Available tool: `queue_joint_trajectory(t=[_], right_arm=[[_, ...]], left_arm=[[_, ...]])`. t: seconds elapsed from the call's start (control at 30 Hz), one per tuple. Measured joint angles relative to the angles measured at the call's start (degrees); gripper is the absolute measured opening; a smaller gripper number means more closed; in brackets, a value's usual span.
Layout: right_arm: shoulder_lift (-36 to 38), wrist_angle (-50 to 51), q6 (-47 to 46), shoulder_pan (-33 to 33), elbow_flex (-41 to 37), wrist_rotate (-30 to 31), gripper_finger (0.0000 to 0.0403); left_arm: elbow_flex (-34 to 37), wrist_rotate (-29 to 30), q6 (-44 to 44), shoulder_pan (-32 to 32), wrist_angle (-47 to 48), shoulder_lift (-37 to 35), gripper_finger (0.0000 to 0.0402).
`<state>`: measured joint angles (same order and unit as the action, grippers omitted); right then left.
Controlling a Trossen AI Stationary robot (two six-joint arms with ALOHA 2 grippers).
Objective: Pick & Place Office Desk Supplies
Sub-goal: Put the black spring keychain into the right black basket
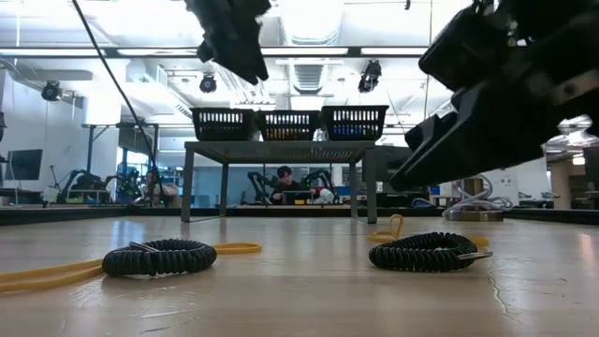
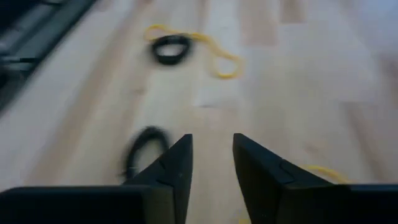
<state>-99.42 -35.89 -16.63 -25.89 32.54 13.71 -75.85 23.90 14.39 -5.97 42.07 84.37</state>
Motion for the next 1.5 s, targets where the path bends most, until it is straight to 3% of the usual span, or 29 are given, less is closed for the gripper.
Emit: queue_joint_trajectory(t=[0.13,0.3,0.5,0.63,0.8,0.97,1.2,1.5], right_arm=[[-0.07,3.58,-2.07,-0.43,2.8,-4.41,0.0142],[-0.2,20.68,-2.9,-1.65,9.17,-4.79,0.0166],[-0.2,23.44,-2.49,-2.29,11.73,-6.14,0.0166],[-0.2,23.43,-2.9,-2.25,11.74,-5.19,0.0157],[-0.2,23.24,-2.92,-2.23,11.71,-4.72,0.0148],[-2.1,22.21,-2.86,-2.23,11.84,-4.63,0.0146],[-8.9,23.69,-2.66,-2.23,16.37,-4.66,0.0135],[-10.11,33.64,0.03,-2.14,22.46,-4.23,0.0029]], left_arm=[[3.08,0.52,3.41,9.12,-0.27,-0.19,0.0176],[11.16,4.76,8.34,21.93,-8.6,-0.19,0.0159],[25.43,11.54,9.66,35.15,-32.03,-0.14,0.015],[35.42,14.77,9.74,40.6,-50.84,-0.01,0.015],[44.65,17.87,13.81,43.11,-65.29,0.27,0.0149],[48.78,18.76,19.99,43.01,-66.51,0.26,0.0149],[49.61,19.64,21.88,43.04,-66.65,0.23,0.0149],[49.57,19.89,22.85,43.05,-66.72,0.23,0.0149]])
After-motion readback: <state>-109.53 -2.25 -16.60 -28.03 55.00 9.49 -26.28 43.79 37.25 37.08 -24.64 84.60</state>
